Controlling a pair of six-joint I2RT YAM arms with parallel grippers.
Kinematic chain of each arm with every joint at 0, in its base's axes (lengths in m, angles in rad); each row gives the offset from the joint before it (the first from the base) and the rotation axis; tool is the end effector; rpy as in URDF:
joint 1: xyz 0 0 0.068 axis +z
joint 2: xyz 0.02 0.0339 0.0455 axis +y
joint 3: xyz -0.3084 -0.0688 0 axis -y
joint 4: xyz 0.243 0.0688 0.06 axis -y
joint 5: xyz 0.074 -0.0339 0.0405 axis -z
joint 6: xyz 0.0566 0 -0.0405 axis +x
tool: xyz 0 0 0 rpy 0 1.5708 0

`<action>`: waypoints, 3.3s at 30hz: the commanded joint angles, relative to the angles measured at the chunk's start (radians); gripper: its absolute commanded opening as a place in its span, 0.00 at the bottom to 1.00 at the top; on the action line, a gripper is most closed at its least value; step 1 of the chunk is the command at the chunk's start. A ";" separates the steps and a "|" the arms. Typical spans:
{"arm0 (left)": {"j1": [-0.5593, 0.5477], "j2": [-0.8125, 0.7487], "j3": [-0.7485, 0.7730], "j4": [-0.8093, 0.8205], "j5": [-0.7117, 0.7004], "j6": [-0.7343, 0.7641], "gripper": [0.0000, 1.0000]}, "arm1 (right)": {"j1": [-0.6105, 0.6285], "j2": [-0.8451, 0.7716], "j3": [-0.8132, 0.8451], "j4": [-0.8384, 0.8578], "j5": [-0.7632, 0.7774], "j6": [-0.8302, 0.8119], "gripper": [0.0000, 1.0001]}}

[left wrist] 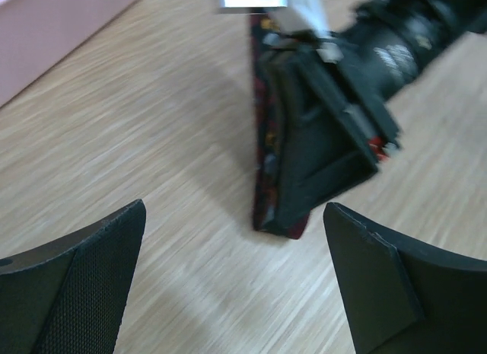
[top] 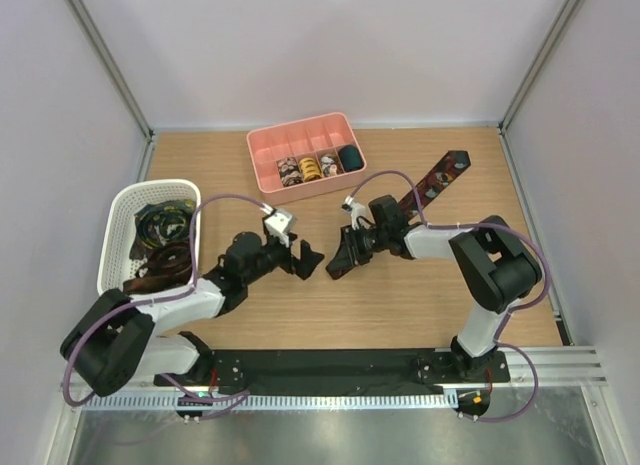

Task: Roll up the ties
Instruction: Roll the tie

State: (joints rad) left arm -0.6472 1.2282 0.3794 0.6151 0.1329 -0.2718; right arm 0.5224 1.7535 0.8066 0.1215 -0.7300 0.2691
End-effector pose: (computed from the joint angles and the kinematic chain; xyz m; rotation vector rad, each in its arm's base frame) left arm 0.1938 -0.1559 0.2311 0.4451 1.8171 -0.7659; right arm 0.2806 0.2051 0.1692 -0.6728 2.3849 1.2335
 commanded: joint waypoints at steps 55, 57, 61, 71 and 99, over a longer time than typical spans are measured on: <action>-0.192 0.622 0.578 -0.538 0.042 0.433 0.37 | -0.131 0.173 0.060 0.001 -0.138 0.078 0.21; -0.192 0.622 0.581 -0.548 0.050 0.433 0.36 | -0.131 0.167 0.069 -0.020 -0.129 0.074 0.27; -0.192 0.619 0.578 -0.557 0.048 0.428 0.36 | -0.139 0.152 0.092 -0.049 -0.128 0.079 0.30; -0.192 0.622 0.578 -0.569 0.056 0.427 0.35 | -0.154 0.126 0.118 -0.037 -0.147 0.134 0.44; -0.192 0.680 0.616 -0.655 0.062 0.418 0.34 | -0.213 0.046 0.140 -0.072 -0.117 0.174 0.48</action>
State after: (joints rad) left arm -0.8394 1.8534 1.0016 0.0799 0.1963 0.1425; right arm 0.3241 1.8610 0.9035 0.0410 -0.8726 0.4297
